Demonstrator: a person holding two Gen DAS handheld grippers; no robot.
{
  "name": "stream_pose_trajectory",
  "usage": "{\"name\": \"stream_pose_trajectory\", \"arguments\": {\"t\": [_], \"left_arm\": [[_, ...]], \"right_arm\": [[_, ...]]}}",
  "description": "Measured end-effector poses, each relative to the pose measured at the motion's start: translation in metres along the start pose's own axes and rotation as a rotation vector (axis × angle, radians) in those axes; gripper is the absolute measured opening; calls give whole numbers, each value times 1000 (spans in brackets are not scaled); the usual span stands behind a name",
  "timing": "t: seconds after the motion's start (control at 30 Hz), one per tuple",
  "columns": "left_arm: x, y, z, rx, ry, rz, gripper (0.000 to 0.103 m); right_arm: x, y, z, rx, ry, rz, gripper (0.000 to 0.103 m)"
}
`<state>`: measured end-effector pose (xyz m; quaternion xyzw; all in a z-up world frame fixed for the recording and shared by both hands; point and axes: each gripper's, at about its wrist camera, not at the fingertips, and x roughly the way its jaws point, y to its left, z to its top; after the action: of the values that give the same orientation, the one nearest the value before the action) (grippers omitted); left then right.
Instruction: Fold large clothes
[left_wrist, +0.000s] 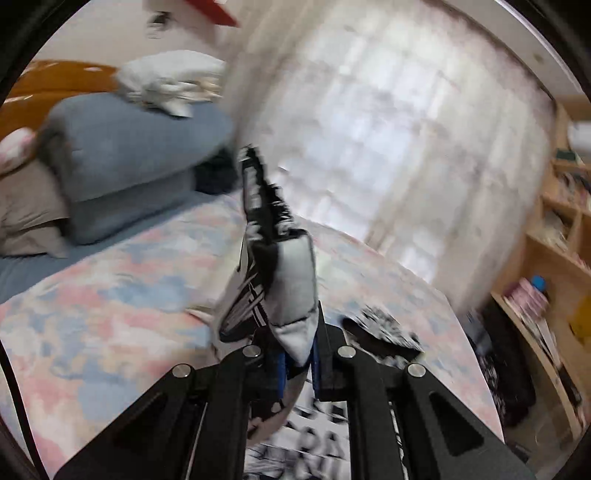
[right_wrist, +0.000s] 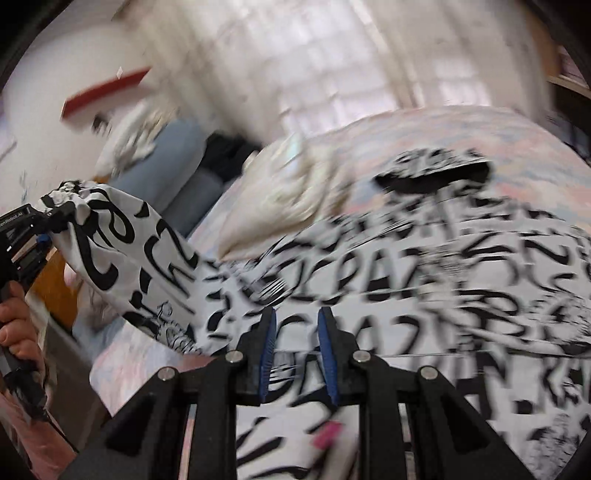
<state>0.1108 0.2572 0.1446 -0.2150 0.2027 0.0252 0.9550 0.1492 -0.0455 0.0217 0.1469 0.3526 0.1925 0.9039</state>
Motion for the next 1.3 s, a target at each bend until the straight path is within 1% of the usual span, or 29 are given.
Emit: {"name": "stream_pose_trajectory", "arguments": {"t": [0.07,0.13,0.17,0.23,0.27,0.33,0.37,0.4,0.43,0.47,0.5,0.6,0.77,0.83,0.87,0.9,0.97,1.1,1.2,1.3], "left_arm": [[11,-37,-10,45,36,-35,8],[27,-74,-29,101,79,-55,8],[33,-87,-39,121,97,-63,8],[50,-115,-65,168,158,-81,9],[55,-123,-76,183,180,-91,11],[75,-143,-103,223,232,-94,19],[82,-148,-112,242,254,-94,27],[90,-155,-123,260,285,-97,38],[96,-157,-134,269,306,-105,46],[101,-161,-143,276,322,-103,57],[103,-164,-149,279,324,-95,60],[102,-165,-160,291,328,-83,61],[95,-145,-154,278,314,-55,62],[90,-130,-151,267,305,-31,64],[89,-124,-149,260,303,-20,66],[86,-116,-147,252,299,-6,67],[80,-99,-144,237,290,21,68],[70,-54,-142,206,275,100,68],[66,-19,-143,167,273,154,68],[68,16,-147,118,290,207,68]], "right_arm": [[-19,-22,2,39,-40,-20,23],[-33,-46,3,74,-66,-39,23],[-38,-56,2,90,-72,-49,23],[-48,-80,-1,126,-79,-66,23],[-53,-90,-4,139,-82,-76,24],[-59,-106,-9,156,-88,-97,32],[-60,-115,-11,169,-92,-107,38],[-62,-121,-13,180,-93,-115,42],[-64,-128,-15,194,-93,-120,42],[-65,-138,-17,213,-90,-122,42],[-66,-146,-18,226,-87,-125,43],[-68,-161,-25,260,-78,-134,43],[-61,-171,-31,293,-49,-111,44],[-55,-170,-33,301,-28,-89,50],[-52,-169,-34,305,-19,-77,55],[-46,-168,-35,310,-7,-63,57],[-34,-167,-37,320,25,-39,57],[4,-167,-40,345,120,-6,57],[38,-165,-37,338,189,-18,57],[73,-163,-35,331,252,-39,57]]}}
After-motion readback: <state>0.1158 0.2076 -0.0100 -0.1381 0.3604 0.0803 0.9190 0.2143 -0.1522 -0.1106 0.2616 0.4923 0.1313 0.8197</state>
